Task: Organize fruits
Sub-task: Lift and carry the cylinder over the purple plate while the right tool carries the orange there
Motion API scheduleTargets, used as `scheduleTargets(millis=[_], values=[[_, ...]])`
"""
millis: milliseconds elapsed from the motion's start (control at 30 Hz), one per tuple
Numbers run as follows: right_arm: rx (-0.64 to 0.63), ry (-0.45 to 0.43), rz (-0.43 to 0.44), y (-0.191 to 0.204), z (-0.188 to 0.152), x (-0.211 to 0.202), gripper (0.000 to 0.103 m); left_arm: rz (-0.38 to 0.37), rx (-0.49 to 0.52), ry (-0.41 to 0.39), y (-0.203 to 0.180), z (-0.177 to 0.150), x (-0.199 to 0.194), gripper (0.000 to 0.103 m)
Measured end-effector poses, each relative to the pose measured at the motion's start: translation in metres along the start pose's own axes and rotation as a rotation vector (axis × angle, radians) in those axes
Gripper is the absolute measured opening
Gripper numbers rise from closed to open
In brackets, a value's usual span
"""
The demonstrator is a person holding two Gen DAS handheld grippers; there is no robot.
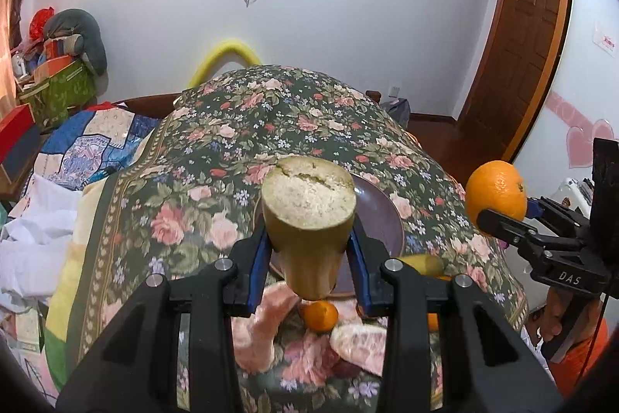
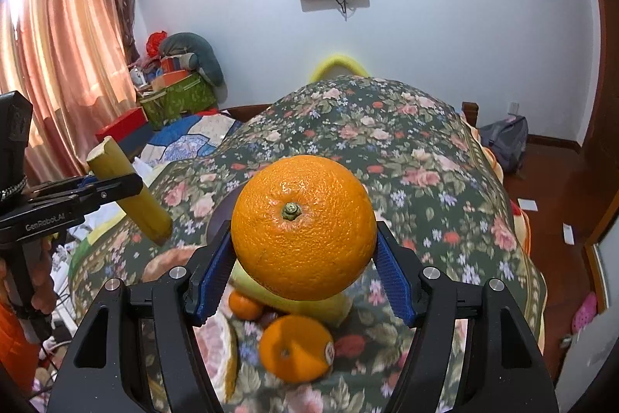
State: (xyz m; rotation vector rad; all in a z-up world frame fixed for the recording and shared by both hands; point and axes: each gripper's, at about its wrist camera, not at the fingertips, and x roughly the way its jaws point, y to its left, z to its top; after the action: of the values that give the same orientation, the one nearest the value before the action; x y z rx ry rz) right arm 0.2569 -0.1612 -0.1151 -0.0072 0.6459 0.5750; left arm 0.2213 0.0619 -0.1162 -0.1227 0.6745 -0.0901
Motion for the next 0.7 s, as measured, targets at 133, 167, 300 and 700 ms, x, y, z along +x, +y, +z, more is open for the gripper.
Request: scheduleTargets(millis=[133, 167, 300, 700], values=[[-0.010, 0.002, 0.004, -0.002, 0.009, 0.017, 0.066, -0.004, 0.003, 0.016, 0.003, 0.005, 0.019, 0.037], [-0.012, 0.003, 0.006, -0.003, 0.010, 0.021, 0.066, -0.008, 0.004, 0.024, 0.004, 0.006, 0.025, 0.037], [-0.012, 0.017, 0.009, -0.007, 0.015, 0.040, 0.066, -0.017, 0.013, 0.063, 0.003, 0.003, 0.045, 0.037], [0.016, 0.165, 0.049, -0.023, 0.009, 0.104, 0.066, -0.030, 0.009, 0.161, 0.001, 0.000, 0.105, 0.037]])
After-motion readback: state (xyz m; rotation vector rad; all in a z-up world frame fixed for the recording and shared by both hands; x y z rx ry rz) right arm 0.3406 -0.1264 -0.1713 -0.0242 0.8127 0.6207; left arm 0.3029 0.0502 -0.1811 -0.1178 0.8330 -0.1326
